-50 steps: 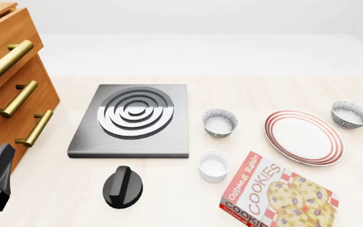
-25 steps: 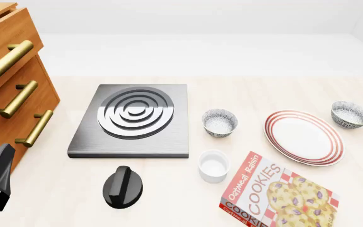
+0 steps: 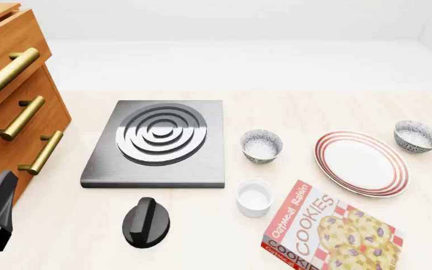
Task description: Pick the akita bowl next to the plate and place it on the plate.
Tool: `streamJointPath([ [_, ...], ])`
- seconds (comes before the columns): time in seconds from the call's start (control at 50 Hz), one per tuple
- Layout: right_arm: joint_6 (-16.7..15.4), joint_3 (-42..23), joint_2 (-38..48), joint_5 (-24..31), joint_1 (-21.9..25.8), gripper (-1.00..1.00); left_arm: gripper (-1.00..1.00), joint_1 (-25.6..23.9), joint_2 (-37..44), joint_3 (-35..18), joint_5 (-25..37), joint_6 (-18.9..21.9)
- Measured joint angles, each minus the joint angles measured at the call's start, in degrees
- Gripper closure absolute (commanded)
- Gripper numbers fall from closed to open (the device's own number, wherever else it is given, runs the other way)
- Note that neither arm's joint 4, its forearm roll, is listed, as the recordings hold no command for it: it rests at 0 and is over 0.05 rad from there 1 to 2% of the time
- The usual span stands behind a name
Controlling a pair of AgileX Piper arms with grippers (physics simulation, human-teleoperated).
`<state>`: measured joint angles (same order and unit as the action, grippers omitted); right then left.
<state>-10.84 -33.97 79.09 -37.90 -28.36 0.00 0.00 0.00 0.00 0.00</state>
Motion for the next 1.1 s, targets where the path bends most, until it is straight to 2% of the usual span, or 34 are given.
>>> streamJointPath([
  [0.56, -1.3, -0.5, 3.5, -0.2, -1.1, -1.0, -1.0, 0.0, 0.0, 0.0, 0.0, 0.0],
  [1.1, 1.1, -6.7, 8.1, 8.1, -1.4, -1.0, -1.0, 0.0, 0.0, 0.0, 0.0, 0.0],
])
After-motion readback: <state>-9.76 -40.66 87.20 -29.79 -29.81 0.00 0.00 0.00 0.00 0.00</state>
